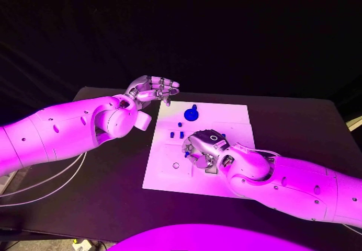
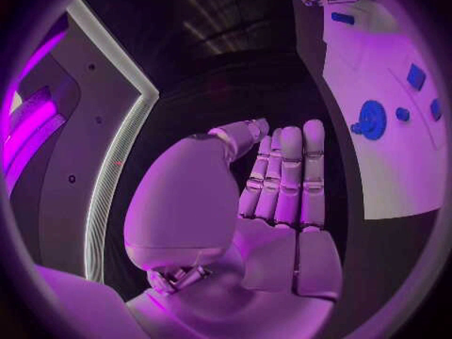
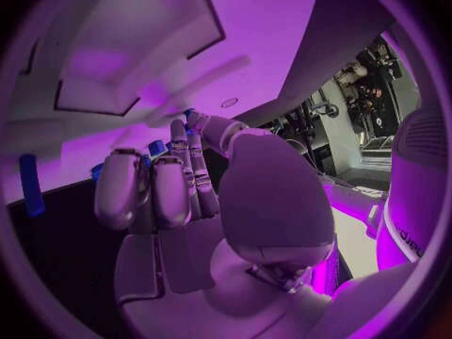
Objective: Assemble the parts on the task board
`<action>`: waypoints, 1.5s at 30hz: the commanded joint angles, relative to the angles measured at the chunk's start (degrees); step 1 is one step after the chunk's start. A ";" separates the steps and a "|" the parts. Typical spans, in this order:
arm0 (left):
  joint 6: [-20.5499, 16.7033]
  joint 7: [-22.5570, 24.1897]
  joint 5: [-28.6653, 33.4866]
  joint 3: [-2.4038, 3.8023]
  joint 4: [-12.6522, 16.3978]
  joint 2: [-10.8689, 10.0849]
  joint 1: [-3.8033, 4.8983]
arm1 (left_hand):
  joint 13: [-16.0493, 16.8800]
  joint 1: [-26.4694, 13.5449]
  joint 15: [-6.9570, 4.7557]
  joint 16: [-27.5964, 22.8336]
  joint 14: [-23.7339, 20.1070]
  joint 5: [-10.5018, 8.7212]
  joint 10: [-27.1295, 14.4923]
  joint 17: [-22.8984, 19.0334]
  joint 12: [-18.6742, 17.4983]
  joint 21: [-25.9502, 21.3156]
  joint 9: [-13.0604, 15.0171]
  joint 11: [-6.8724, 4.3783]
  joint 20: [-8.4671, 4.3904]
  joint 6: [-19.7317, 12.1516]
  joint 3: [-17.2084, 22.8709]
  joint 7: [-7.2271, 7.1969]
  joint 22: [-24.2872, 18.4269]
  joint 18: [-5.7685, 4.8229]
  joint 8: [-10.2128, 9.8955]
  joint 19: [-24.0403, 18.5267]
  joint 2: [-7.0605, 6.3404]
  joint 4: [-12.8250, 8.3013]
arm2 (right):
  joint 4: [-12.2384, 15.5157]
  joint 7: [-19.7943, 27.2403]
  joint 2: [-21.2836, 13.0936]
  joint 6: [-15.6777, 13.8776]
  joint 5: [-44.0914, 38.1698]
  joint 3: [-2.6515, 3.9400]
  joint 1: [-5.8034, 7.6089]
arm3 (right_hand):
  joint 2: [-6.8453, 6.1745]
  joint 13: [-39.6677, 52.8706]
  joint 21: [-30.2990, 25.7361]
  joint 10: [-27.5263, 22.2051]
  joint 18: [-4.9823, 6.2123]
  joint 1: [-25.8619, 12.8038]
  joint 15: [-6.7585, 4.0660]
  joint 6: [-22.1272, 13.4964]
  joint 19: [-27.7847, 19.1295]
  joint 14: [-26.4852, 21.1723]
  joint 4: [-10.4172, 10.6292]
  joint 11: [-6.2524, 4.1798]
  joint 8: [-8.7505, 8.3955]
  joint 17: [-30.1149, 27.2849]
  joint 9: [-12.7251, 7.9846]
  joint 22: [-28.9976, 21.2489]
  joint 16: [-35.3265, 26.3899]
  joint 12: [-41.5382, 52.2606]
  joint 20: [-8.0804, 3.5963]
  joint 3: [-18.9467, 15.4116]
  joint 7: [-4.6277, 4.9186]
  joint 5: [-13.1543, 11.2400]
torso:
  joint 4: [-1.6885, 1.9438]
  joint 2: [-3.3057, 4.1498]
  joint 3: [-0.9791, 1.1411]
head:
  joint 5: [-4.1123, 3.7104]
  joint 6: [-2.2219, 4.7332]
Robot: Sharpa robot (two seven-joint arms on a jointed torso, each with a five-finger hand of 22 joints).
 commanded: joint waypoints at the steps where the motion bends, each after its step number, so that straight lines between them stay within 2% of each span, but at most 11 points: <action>1: 0.22 -0.03 -0.03 0.05 0.16 0.03 0.05 | 0.91 -0.48 -0.02 -0.78 -0.59 0.20 -1.12 -0.69 0.76 -0.93 -0.46 0.05 -0.09 -0.29 -1.94 0.13 -0.61 0.37 0.82 -0.78 0.54 0.43 | 0.00 0.30 0.14 2.18 -0.20 -0.23 -0.26 | 2.82 1.59 1.08 3.15 -1.34 -0.34 -0.61 0.32 1.05 2.46 -0.99 -1.22 1.86 0.07 1.57 0.84 0.50 0.87 -0.10 3.10 0.15 0.71 | -0.04 0.03 0.02 | 0.03 -0.08; 10: 0.28 -0.18 -0.12 0.05 0.19 0.03 0.06 | 0.91 -0.48 -0.01 -0.78 -0.62 0.20 -1.25 -0.72 0.78 -0.99 -0.47 0.07 -0.08 -0.36 -1.97 0.15 -0.65 0.37 0.86 -0.79 0.54 0.43 | 0.27 0.04 0.60 4.61 -0.56 -0.37 -0.27 | 2.79 1.62 0.95 3.14 -1.30 -0.47 -0.58 0.26 0.97 2.45 -1.02 -1.19 1.87 -0.05 1.64 0.68 0.46 0.80 -0.09 3.11 0.18 0.69 | -0.01 0.01 0.03 | -0.09 -0.21; 15: 0.33 -0.29 -0.14 0.05 0.18 0.01 0.06 | 0.91 -0.48 -0.01 -0.78 -0.62 0.20 -1.25 -0.72 0.78 -0.99 -0.47 0.07 -0.08 -0.36 -1.97 0.15 -0.65 0.37 0.86 -0.79 0.54 0.43 | 0.22 -0.05 0.54 3.56 -0.39 -0.40 -0.27 | 2.78 1.62 0.78 2.86 -1.25 -0.84 -0.49 -0.06 0.82 2.39 -0.99 -1.06 1.80 -0.28 1.75 0.49 0.36 0.50 -0.04 3.08 0.29 0.66 | 0.04 0.00 0.01 | -0.08 -0.24; 18: 0.35 -0.35 -0.15 0.05 0.17 -0.01 0.06 | 0.91 -0.48 -0.01 -0.78 -0.62 0.20 -1.25 -0.72 0.78 -0.99 -0.47 0.07 -0.08 -0.36 -1.97 0.15 -0.65 0.37 0.86 -0.79 0.54 0.43 | 0.12 0.03 0.43 2.22 0.20 -0.41 -0.26 | 2.33 1.22 -0.14 0.40 -1.06 -1.86 0.21 -2.16 0.13 2.22 -0.91 -0.20 0.80 -0.63 1.67 -0.48 0.28 -0.53 0.42 2.90 1.12 0.62 | -0.01 -0.02 0.01 | -0.05 -0.22; 20: 0.35 -0.41 -0.15 0.05 0.17 -0.03 0.06 | 0.91 -0.47 0.00 -0.78 -0.65 0.20 -1.31 -0.73 0.80 -1.02 -0.48 0.08 -0.07 -0.39 -1.99 0.15 -0.67 0.37 0.89 -0.79 0.54 0.43 | 0.04 0.18 0.29 1.26 0.58 -0.42 -0.25 | -0.21 -0.47 -5.83 -6.60 0.27 -4.40 1.56 -6.14 -3.21 1.21 0.18 1.34 -1.68 -3.68 0.87 -6.78 -1.70 -0.55 1.57 1.58 2.01 0.60 | -0.04 -0.02 0.01 | -0.03 -0.17; 23: 0.41 -0.49 -0.16 0.05 0.16 -0.06 0.06 | 0.91 -0.47 0.00 -0.79 -0.66 0.20 -1.34 -0.73 0.80 -1.03 -0.48 0.09 -0.07 -0.40 -2.00 0.15 -0.67 0.37 0.90 -0.80 0.54 0.43 | 0.16 0.27 -0.06 0.30 0.84 -0.42 -0.25 | -1.73 -1.44 -11.60 -11.87 1.58 -4.46 2.11 -8.15 -6.32 -0.65 0.29 2.04 -3.10 -8.40 0.44 -12.77 -5.14 -0.31 2.35 -0.18 2.34 0.53 | -0.05 -0.01 0.03 | -0.08 -0.07; 26: 0.47 -0.56 -0.16 0.05 0.15 -0.08 0.06 | 0.90 -0.47 0.02 -0.80 -0.70 0.20 -1.43 -0.75 0.81 -1.06 -0.48 0.10 -0.06 -0.45 -2.02 0.16 -0.70 0.37 0.91 -0.81 0.52 0.42 | 0.64 0.30 -0.72 -0.37 0.95 -0.42 -0.23 | -1.67 -1.31 -15.92 -15.58 2.35 -3.05 2.42 -9.58 -7.87 -1.89 0.69 2.39 -4.48 -11.93 -0.05 -16.84 -7.35 0.19 2.73 -4.40 1.98 0.71 | -0.02 -0.01 0.06 | -0.13 0.03; 31: 0.63 -0.71 -0.16 0.04 0.04 -0.14 0.06 | 0.90 -0.47 0.03 -0.81 -0.74 0.21 -1.51 -0.77 0.81 -1.09 -0.49 0.12 -0.05 -0.49 -2.04 0.18 -0.72 0.37 0.93 -0.82 0.51 0.42 | 2.42 0.18 -2.62 -0.90 1.00 -0.41 0.09 | -0.96 -1.25 -18.14 -17.41 2.57 -0.73 2.48 -9.82 -7.81 -2.24 1.88 2.57 -5.60 -13.68 -0.63 -18.60 -7.88 1.33 2.87 -10.19 1.57 0.97 | -0.08 -0.07 0.06 | -0.20 0.18; 33: 0.73 -0.80 -0.17 0.04 0.01 -0.18 0.06 | 0.90 -0.47 0.04 -0.82 -0.76 0.21 -1.56 -0.78 0.82 -1.12 -0.49 0.13 -0.05 -0.52 -2.05 0.18 -0.73 0.36 0.95 -0.83 0.52 0.43 | 3.46 0.04 -3.69 -0.95 0.80 -0.39 0.39 | -0.59 -1.24 -18.61 -17.76 2.61 0.38 2.50 -9.57 -7.57 -2.23 2.60 2.54 -5.92 -13.99 -0.84 -18.86 -7.77 1.95 2.82 -12.22 1.52 1.05 | -0.12 -0.07 0.06 | -0.16 0.42; 39: 0.95 -0.92 -0.18 0.04 -0.04 -0.27 0.05 | 0.90 -0.45 0.04 -0.80 -0.76 0.21 -1.61 -0.78 0.83 -1.13 -0.50 0.14 -0.05 -0.56 -2.05 0.19 -0.74 0.37 0.95 -0.82 0.55 0.43 | 6.63 -0.64 -7.65 -1.19 0.46 -0.17 1.83 | -0.14 -1.12 -16.74 -17.02 2.16 1.32 2.29 -8.38 -6.09 -1.39 3.39 2.27 -5.84 -12.60 -0.96 -16.67 -6.32 3.14 2.65 -12.88 1.33 1.05 | -0.22 -0.08 0.10 | -0.58 0.78; 45: 1.14 -0.94 -0.18 0.03 -0.07 -0.39 0.05 | 0.90 -0.41 0.05 -0.78 -0.75 0.22 -1.66 -0.78 0.86 -1.14 -0.51 0.15 -0.04 -0.60 -2.04 0.20 -0.75 0.37 0.98 -0.80 0.60 0.42 | 8.41 -0.77 -12.21 -1.32 2.21 0.57 5.03 | -0.06 -1.15 -13.73 -16.02 1.50 1.63 2.00 -7.56 -4.20 -0.06 4.05 1.95 -5.97 -9.70 -1.18 -13.37 -3.83 4.20 2.37 -12.32 1.55 1.02 | -0.36 -0.11 0.15 | -1.70 1.69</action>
